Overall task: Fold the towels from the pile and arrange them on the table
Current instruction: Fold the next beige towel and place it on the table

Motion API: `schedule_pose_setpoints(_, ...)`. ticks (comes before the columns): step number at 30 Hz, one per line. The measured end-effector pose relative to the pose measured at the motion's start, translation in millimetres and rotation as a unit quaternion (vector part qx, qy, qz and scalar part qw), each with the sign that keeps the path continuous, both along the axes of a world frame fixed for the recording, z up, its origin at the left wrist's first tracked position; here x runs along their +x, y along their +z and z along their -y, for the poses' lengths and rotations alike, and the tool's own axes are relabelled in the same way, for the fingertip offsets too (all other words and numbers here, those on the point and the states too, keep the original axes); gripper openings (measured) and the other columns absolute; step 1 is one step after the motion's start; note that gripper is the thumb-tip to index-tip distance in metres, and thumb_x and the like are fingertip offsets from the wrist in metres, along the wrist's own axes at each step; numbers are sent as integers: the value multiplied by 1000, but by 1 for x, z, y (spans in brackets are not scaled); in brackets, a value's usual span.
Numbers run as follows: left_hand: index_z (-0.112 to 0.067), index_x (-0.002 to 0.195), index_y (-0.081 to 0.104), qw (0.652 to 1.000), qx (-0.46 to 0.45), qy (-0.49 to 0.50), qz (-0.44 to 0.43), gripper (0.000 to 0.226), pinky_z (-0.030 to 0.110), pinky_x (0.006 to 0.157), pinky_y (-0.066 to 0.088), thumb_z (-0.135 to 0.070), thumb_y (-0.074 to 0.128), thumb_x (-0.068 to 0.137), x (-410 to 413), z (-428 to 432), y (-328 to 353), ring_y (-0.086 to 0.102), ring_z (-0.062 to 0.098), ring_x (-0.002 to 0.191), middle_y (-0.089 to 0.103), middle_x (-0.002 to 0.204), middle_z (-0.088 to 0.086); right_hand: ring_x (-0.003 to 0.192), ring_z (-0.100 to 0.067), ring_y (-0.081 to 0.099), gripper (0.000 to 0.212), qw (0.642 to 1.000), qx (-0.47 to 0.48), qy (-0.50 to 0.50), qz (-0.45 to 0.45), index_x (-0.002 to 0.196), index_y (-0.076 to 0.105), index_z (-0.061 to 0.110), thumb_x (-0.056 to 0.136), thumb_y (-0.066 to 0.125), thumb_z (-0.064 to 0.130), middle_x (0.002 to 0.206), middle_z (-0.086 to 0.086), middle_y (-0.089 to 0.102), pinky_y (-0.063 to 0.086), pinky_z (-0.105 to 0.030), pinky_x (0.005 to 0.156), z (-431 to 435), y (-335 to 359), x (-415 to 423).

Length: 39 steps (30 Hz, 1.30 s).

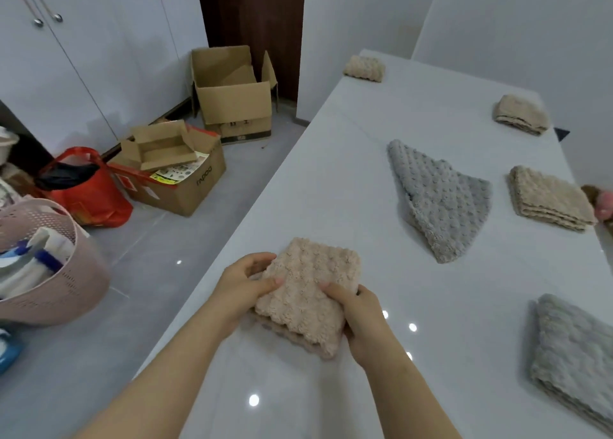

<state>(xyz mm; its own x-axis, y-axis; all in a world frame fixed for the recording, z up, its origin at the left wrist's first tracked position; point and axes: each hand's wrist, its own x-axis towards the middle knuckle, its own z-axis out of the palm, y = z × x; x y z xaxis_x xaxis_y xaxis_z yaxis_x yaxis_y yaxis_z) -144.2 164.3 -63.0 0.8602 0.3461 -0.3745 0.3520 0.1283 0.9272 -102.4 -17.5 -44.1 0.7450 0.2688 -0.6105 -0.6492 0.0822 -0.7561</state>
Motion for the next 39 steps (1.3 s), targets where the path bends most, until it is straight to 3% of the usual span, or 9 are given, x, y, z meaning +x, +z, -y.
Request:
schedule_pose_setpoints(5, -25, 91, 64, 1000, -17, 15, 21, 32, 25, 77, 49, 1, 71, 74, 20, -87, 19, 57, 10, 99, 62, 101, -5, 92, -24, 68, 31, 999, 32, -16, -3, 111, 59, 8, 81, 65, 6, 104, -10, 70, 56, -30, 62, -87, 12, 19)
schedule_pose_setpoints(8, -22, 93, 64, 999, -39, 16, 15, 32, 25, 71, 51, 3, 71, 74, 33, -152, 22, 61, 15, 96, 64, 102, 0, 91, -25, 68, 30, 998, 39, -41, 2, 111, 58, 6, 82, 64, 4, 104, -12, 70, 57, -33, 65, -155, 12, 29)
schedule_pose_setpoints(13, -24, 101, 59, 992, -105, 8, -66, 38, 29, 60, 54, -3, 74, 73, 41, -267, 28, 70, 19, 73, 71, 91, 9, 87, -26, 70, 27, 995, 37, -92, -9, 106, 59, 12, 81, 66, 4, 102, -11, 69, 58, -37, 63, -273, 6, 24)
schedule_pose_setpoints(18, -26, 101, 59, 989, -98, -30, -108, 29, 33, 63, 55, -12, 71, 78, 61, -339, 26, 70, 23, 76, 72, 88, 9, 87, -28, 70, 30, 994, 28, -108, -12, 108, 61, 16, 80, 67, 9, 102, -10, 70, 58, -45, 68, -347, 3, 36)
schedule_pose_setpoints(21, -33, 94, 61, 993, -62, -43, -88, 21, 27, 53, 52, -14, 65, 84, 90, -356, 31, 70, 16, 67, 72, 79, 0, 85, -27, 70, 27, 990, 29, -140, -12, 106, 61, 16, 81, 66, 10, 101, -9, 70, 58, -42, 66, -362, 2, 56)
schedule_pose_setpoints(25, -36, 93, 59, 992, -35, -97, -65, 22, 29, 64, 53, -17, 64, 84, 138, -358, 40, 69, 17, 72, 71, 83, 0, 88, -27, 69, 20, 981, 19, -195, -4, 101, 60, 19, 82, 65, 13, 101, -8, 69, 58, -43, 69, -366, 0, 90)
schedule_pose_setpoints(31, -39, 109, 52, 978, -12, -205, -47, 38, 22, 54, 48, -13, 64, 84, 221, -346, 50, 67, 12, 71, 69, 91, 2, 84, -27, 69, 17, 969, 29, -247, 1, 99, 59, 17, 83, 63, 13, 100, -10, 69, 57, -38, 60, -356, 1, 164)
schedule_pose_setpoints(34, -40, 105, 51, 974, 2, -226, -33, 41, 20, 47, 48, -6, 60, 85, 276, -336, 53, 66, 10, 66, 68, 90, 1, 90, -31, 68, 26, 965, 36, -259, 11, 109, 58, 13, 83, 62, 13, 105, -13, 68, 57, -46, 71, -348, 6, 217)
schedule_pose_setpoints(39, -32, 96, 57, 962, 33, -270, -22, 32, 24, 59, 48, -2, 58, 86, 368, -301, 56, 62, 15, 74, 65, 98, 5, 92, -33, 67, 22, 953, 17, -302, 21, 105, 58, 11, 84, 60, 10, 104, -14, 68, 54, -53, 80, -316, 17, 296)
